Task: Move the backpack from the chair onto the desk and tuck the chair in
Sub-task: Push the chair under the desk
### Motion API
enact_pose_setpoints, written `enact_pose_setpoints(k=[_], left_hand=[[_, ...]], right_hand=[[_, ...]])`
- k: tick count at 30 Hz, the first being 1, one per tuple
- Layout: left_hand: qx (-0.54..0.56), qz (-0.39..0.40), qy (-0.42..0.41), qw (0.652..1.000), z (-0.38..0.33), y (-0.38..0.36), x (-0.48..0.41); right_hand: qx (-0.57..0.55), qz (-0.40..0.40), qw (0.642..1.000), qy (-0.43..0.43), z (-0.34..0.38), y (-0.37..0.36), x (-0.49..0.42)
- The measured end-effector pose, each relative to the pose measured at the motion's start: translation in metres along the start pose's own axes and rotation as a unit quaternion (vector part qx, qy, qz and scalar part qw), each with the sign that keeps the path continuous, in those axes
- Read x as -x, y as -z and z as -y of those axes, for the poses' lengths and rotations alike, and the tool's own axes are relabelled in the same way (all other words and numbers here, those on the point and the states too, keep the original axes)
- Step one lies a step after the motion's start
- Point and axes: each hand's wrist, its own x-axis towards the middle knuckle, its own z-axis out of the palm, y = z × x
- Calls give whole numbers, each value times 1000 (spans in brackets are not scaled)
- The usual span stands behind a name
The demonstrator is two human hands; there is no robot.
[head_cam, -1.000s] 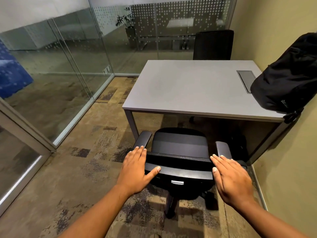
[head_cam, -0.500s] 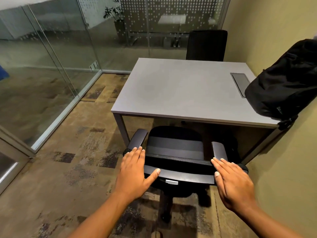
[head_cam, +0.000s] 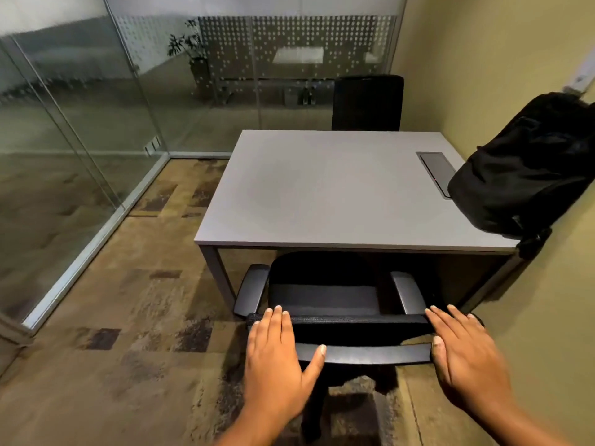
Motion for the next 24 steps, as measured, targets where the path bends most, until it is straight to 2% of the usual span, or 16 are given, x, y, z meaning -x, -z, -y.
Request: enact_pose_setpoints(k=[24], left_hand=[[-28, -2, 6, 1000, -8, -4, -52]], right_hand=[[-47, 9, 999, 13, -16, -11, -50]])
